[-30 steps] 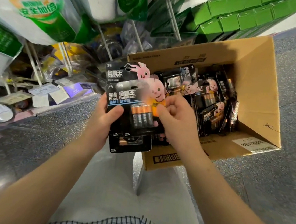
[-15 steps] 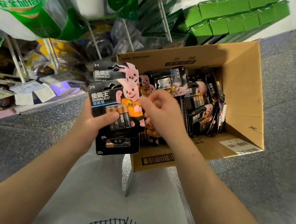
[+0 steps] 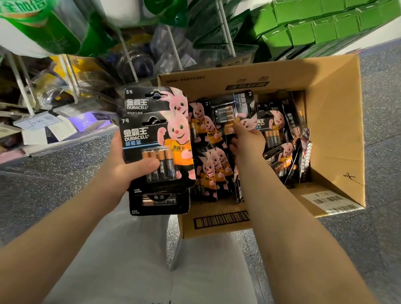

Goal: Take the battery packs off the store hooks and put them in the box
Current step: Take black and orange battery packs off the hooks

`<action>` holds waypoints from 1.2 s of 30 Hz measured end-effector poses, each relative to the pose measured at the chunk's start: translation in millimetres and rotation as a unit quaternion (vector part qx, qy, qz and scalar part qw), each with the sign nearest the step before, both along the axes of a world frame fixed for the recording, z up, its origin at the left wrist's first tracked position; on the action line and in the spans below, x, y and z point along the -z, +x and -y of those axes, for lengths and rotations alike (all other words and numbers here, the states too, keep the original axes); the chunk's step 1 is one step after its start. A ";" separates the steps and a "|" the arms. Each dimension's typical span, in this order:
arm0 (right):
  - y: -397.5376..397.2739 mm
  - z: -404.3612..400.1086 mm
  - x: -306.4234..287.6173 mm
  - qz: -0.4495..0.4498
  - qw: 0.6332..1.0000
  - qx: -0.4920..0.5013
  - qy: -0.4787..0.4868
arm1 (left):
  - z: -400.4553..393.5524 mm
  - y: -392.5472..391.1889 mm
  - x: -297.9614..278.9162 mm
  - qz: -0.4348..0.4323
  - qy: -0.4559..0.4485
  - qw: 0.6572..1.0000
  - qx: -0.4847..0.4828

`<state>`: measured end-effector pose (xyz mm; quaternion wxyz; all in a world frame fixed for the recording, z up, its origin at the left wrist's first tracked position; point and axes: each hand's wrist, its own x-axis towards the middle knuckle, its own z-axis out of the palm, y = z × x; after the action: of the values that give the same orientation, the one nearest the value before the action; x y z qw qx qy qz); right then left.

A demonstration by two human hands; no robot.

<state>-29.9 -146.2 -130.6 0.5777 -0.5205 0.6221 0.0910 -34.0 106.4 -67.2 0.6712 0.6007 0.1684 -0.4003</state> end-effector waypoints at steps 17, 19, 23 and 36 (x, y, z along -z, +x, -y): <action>-35.8 -7.5 -191.0 0.265 0.944 -0.107 -0.165 | 21.1 23.2 -91.4 0.070 -0.080 0.991 -0.076; -37.6 -13.7 -227.3 0.303 0.930 -0.105 -0.178 | 23.0 28.0 -123.4 0.099 -0.108 0.984 -0.096; -37.2 -21.2 -297.9 0.379 0.893 -0.166 -0.176 | 24.8 24.1 -186.1 0.170 -0.154 0.965 -0.131; -57.2 -83.1 -489.3 0.597 0.729 -0.334 -0.042 | -22.5 -50.9 -378.8 0.422 -0.120 0.838 -0.324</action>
<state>-87.1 -63.1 358.8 0.7400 -0.6653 -0.0613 -0.0777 -84.9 128.9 311.6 0.8355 0.5371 0.0044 0.1157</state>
